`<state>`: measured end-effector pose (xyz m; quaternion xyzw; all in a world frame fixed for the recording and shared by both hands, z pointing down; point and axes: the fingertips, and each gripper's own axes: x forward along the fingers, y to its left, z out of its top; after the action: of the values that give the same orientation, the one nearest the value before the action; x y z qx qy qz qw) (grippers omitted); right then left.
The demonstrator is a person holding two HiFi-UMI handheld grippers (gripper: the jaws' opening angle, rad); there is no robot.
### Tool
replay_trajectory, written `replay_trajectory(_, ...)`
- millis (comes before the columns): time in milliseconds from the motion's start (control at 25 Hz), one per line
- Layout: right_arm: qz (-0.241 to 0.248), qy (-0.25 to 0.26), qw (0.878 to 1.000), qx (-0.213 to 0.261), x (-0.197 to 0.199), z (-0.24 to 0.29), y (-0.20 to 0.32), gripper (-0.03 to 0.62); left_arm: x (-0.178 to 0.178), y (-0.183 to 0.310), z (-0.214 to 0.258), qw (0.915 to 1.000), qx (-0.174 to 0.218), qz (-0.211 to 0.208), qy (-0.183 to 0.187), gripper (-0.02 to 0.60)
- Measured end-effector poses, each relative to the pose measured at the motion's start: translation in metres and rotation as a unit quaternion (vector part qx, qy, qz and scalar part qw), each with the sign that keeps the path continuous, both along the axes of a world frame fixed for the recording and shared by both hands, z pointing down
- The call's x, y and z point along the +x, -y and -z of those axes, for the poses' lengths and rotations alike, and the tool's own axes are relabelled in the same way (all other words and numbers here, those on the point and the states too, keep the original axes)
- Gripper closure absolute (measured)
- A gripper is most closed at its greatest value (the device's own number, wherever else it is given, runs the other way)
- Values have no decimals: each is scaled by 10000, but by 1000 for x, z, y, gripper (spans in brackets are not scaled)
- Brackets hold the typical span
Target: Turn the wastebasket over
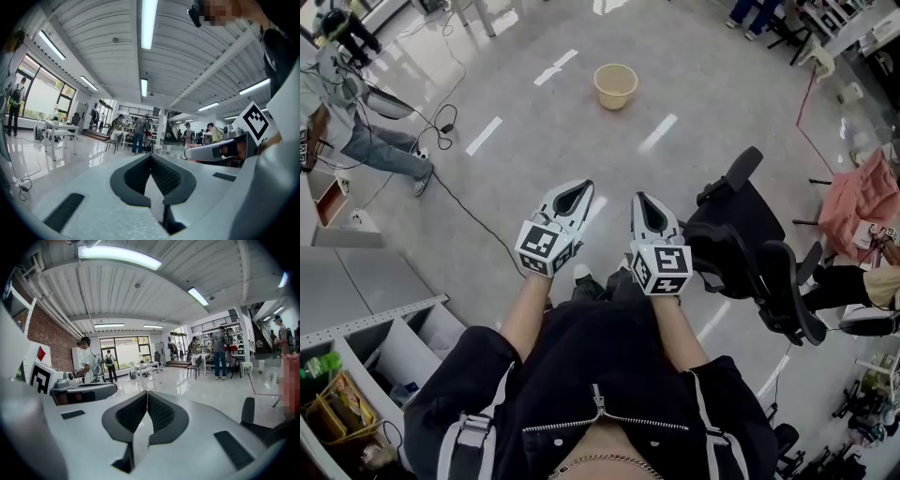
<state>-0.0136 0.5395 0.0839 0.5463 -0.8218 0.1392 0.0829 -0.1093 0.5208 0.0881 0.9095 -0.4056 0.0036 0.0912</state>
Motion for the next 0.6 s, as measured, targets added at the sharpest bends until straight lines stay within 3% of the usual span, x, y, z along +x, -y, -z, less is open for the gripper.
replay_trajectory(320, 13, 48, 9999, -90, 15, -8, 25, 582, 14, 23, -11, 9999, -102, 14, 22, 577)
replay_trajectory(600, 232, 142, 9996, -90, 14, -12, 90, 583, 17, 81, -9, 9997, -53, 167, 163, 577)
